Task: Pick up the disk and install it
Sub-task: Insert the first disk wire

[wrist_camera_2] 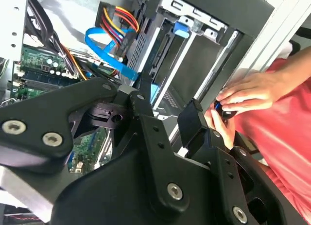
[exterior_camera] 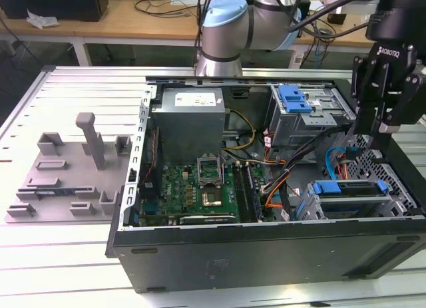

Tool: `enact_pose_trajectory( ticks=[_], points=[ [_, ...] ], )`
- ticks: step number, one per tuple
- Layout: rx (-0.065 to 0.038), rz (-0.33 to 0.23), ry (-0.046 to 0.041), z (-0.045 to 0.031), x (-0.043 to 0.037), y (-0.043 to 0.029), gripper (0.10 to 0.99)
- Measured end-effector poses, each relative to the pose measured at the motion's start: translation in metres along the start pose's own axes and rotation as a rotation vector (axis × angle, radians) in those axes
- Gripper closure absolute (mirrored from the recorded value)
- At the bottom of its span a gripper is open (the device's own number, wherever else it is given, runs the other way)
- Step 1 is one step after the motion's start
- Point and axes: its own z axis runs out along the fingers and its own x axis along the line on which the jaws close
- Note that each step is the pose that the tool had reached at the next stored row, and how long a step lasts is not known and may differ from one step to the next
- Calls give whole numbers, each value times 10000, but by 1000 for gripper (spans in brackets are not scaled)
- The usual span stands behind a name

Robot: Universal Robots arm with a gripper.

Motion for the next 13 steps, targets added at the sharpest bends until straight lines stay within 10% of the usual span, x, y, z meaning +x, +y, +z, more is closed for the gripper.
enact_pose_trajectory(
  ticks=[6, 9, 13],
  points=[
    [-143, -48, 145, 73, -152, -221, 584],
    [-110, -36, 538, 76, -244, -212, 584],
    [-161, 125, 672, 125, -281, -205, 584]
  ],
)
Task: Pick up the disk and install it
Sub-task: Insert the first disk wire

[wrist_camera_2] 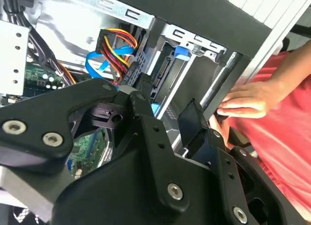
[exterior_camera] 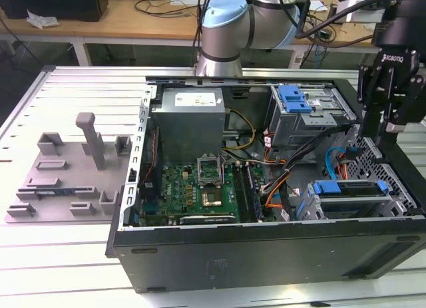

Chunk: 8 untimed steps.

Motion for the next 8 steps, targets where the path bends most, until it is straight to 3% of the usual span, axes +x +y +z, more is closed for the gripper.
enact_pose_trajectory(
  ticks=[4, 6, 8],
  points=[
    [-144, 353, 4, 63, -34, 8, 584],
    [-127, 391, 10, 73, -67, 15, 584],
    [-117, 394, 72, 65, -153, 38, 584]
  ],
)
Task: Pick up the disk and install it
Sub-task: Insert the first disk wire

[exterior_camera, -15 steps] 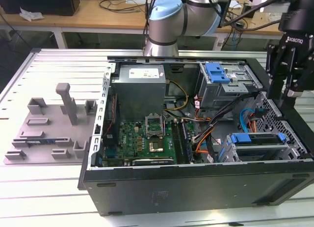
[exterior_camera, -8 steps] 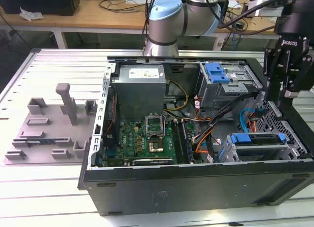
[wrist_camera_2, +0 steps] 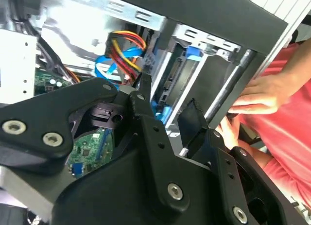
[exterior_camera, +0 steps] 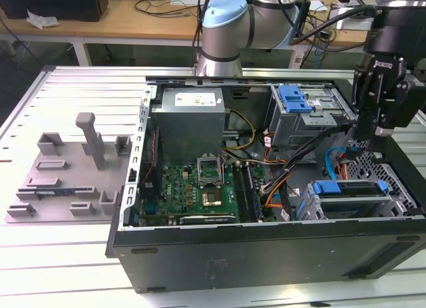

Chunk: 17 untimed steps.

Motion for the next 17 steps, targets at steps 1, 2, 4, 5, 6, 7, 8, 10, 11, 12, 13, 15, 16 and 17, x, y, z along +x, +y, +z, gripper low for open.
enact_pose_trajectory(
  ticks=[1, 2, 4, 5, 6, 7, 8, 10, 11, 12, 13, 15, 16, 17],
  points=[
    [15, -3, 88, -3, -43, 12, 584],
    [21, -18, 87, 8, -48, 12, 584],
    [44, -80, 89, 19, -54, 13, 584],
    [54, -137, 91, 22, -59, 14, 584],
    [64, -204, 94, 25, -66, 14, 584],
    [84, -308, 102, 28, -77, 16, 584],
    [96, -357, 136, 33, -105, 21, 584],
    [102, -357, 175, 62, -129, 23, 584],
    [105, -358, 194, 85, -146, 24, 584],
    [105, -356, 204, 104, -156, 25, 584],
    [106, -356, 213, 127, -167, 26, 584],
    [93, -313, 261, 142, -175, 26, 584],
    [81, -261, 341, 145, -177, 26, 584],
    [81, -247, 388, 148, -180, 25, 584]
  ],
)
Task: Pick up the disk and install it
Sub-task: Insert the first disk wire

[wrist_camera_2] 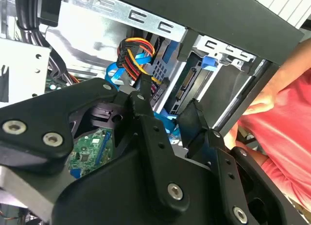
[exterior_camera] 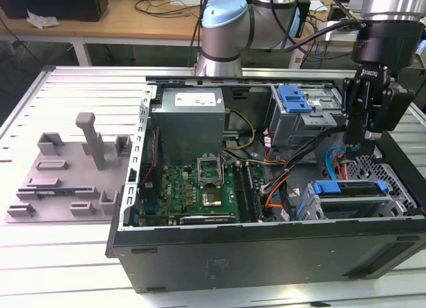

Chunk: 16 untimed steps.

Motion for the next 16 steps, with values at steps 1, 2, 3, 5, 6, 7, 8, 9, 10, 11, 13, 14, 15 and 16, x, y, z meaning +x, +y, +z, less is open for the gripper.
enact_pose_trajectory(
  ticks=[1, 2, 3, 5, 6, 7, 8, 9, 10, 11, 13, 14, 15, 16],
  points=[
    [1, 10, 45, 3, -3, -2, 584],
    [1, 15, 67, 5, -5, -3, 584],
    [4, 19, 100, 8, -8, -5, 604],
    [9, 24, 170, 17, -15, -9, 733],
    [13, 26, 201, 24, -20, -11, 733],
    [14, 28, 221, 29, -23, -13, 800],
    [17, 31, 252, 38, -27, -15, 800],
    [21, 31, 287, 48, -34, -18, 800],
    [26, 33, 329, 52, -42, -17, 800],
    [29, 34, 354, 53, -50, -17, 800],
    [37, 36, 423, 46, -82, -13, 800],
    [38, 37, 438, 45, -91, -12, 800],
    [39, 38, 449, 43, -98, -11, 800],
    [42, 38, 474, 40, -111, -9, 800]
  ],
)
